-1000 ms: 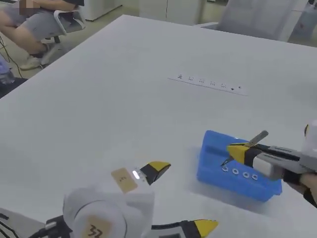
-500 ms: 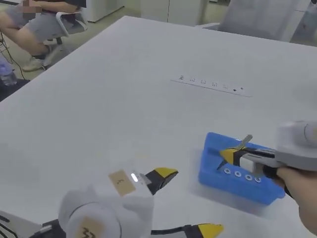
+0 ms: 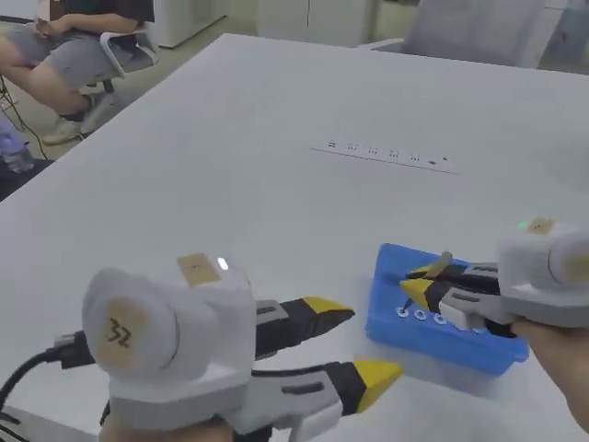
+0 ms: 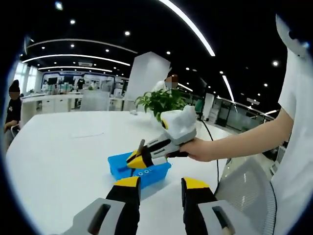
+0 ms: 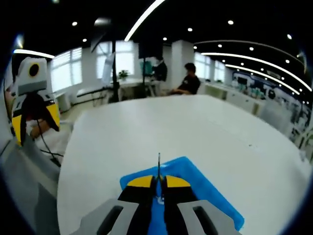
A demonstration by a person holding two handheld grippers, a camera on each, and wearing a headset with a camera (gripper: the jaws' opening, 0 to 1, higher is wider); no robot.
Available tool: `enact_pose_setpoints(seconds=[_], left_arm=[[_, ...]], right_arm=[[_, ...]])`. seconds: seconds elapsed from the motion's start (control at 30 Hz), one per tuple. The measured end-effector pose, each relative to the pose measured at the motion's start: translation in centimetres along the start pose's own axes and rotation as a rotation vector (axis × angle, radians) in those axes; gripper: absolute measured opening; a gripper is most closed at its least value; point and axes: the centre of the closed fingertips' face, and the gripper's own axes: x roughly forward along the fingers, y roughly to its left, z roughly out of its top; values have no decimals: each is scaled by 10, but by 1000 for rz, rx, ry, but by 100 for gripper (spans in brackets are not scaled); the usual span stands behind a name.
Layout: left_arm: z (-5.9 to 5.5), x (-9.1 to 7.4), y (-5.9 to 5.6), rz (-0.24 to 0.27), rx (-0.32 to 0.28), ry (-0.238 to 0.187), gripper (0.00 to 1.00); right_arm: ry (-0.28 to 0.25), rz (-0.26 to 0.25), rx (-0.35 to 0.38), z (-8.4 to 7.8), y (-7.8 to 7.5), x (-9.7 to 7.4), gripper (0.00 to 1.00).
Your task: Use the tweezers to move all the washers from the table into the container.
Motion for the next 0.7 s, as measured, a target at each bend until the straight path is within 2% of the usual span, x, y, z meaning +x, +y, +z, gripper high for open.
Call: enact_pose_setpoints(seconds=[0.07,0.17,0.27,0.33,0.4,0.43,0.47,0.5,0.57,0.63,0.7], left_arm=[[7,1,-1,-26,-15,-13,22],[15,5,-1,-51,-24,-22,18],[23,12,-7,-93,25,-21,17],[28,16,-18,-159,64,-21,20],[29,21,-30,-219,125,19,22],[29,25,-36,-248,186,37,21],[30,28,-40,-259,214,43,20],[30,31,-47,-297,238,55,18],[29,37,-57,-346,266,74,15],[27,41,-68,-399,272,84,12],[21,44,-79,-460,285,118,10]], right_arm=[[-11,5,-27,5,7,-13,4],[-18,16,-58,10,18,-28,4],[-13,46,-86,11,35,-46,3],[1,70,-110,8,46,-55,3],[26,117,-113,2,61,-62,3],[41,147,-106,-3,71,-67,3],[56,175,-112,-6,78,-69,3],[79,194,-122,-12,86,-72,3],[125,230,-167,-21,98,-77,3],[144,260,-161,-26,109,-79,3],[171,270,-190,-31,114,-80,3]])
